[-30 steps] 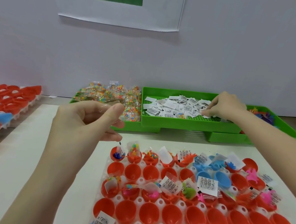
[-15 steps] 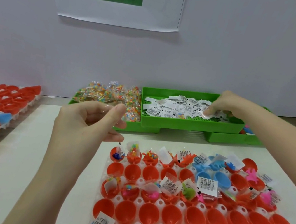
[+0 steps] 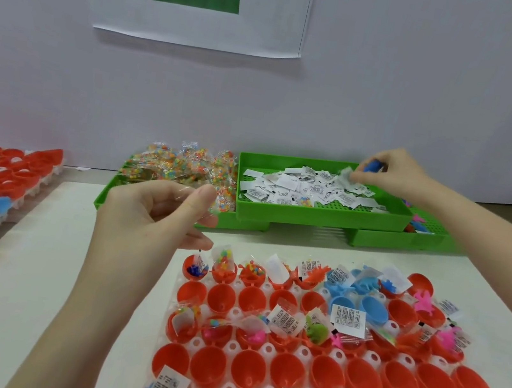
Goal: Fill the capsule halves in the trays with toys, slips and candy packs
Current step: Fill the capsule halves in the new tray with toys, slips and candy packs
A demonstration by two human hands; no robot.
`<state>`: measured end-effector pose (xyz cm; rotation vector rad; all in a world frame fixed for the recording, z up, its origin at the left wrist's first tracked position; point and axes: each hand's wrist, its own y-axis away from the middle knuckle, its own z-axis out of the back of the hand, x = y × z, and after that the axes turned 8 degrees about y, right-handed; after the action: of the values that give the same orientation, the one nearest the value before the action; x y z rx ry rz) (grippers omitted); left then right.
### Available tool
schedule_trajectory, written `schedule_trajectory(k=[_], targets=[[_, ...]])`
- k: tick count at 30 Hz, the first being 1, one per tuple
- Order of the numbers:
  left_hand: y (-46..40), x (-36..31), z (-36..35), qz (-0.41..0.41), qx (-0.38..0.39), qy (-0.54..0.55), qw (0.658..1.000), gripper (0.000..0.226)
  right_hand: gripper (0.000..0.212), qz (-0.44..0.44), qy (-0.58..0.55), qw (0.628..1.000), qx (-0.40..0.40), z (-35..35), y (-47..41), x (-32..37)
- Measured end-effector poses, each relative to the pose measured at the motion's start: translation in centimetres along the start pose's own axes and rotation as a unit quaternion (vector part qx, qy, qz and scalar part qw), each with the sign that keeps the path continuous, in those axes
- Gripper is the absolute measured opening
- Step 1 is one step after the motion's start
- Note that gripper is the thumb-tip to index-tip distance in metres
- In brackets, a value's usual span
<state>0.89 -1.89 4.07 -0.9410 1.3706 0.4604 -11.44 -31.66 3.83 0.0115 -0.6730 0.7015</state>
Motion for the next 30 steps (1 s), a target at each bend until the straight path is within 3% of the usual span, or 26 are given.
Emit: schedule_trajectory(k=[2, 4, 8, 14, 19, 21, 24, 26, 28, 30], targets=[[0.0, 0.0, 0.0, -0.001, 0.001, -0.001, 1.000, 0.013, 0.019, 0.014, 0.019, 0.999, 0.033, 0.2, 0.3, -0.2], [0.0, 0.0, 0.0, 0.000, 0.003, -0.001, 1.000, 0.014, 0.018, 0.016, -0.011, 1.000, 0.020, 0.5, 0.3, -0.3], [0.1, 0.0, 0.0, 0.002, 0.011, 0.000, 1.000, 0.013, 0.019, 0.028, 0.041, 0.998, 0.032, 0.8, 0.5, -0.3], [0.0, 0.6, -0.3, 0.010, 0.015, -0.019, 1.000, 0.016, 0.016, -0.017, -0.109, 0.994, -0.022, 1.2, 0.7, 0.3], [0.0, 0.7, -0.6, 0.039, 0.021, -0.016, 0.999, 0.020, 0.028, -0.062, -0.117, 0.991, -0.028, 1.6, 1.8, 1.1], [0.1, 0.5, -1.0, 0.073, 0.034, 0.006, 0.997, 0.020, 0.027, -0.056, -0.182, 0.981, -0.027, 2.0, 3.2, 2.6], [0.9, 0.2, -2.0, 0.135, 0.088, 0.028, 0.987, 0.020, 0.015, 0.009, -0.259, 0.963, 0.072, 2.3, 7.6, 5.8], [1.7, -0.2, -2.8, 0.166, 0.151, 0.021, 0.974, 0.035, 0.017, 0.048, -0.299, 0.941, 0.150, 2.0, 10.9, 7.5], [2.5, -0.8, -3.6, 0.186, 0.208, 0.023, 0.960, 0.055, 0.023, 0.068, -0.330, 0.923, 0.185, 1.6, 13.5, 8.4], [3.3, -1.7, -4.2, 0.177, 0.254, 0.029, 0.950, 0.055, 0.023, 0.078, -0.335, 0.921, 0.184, 1.4, 15.2, 8.8]])
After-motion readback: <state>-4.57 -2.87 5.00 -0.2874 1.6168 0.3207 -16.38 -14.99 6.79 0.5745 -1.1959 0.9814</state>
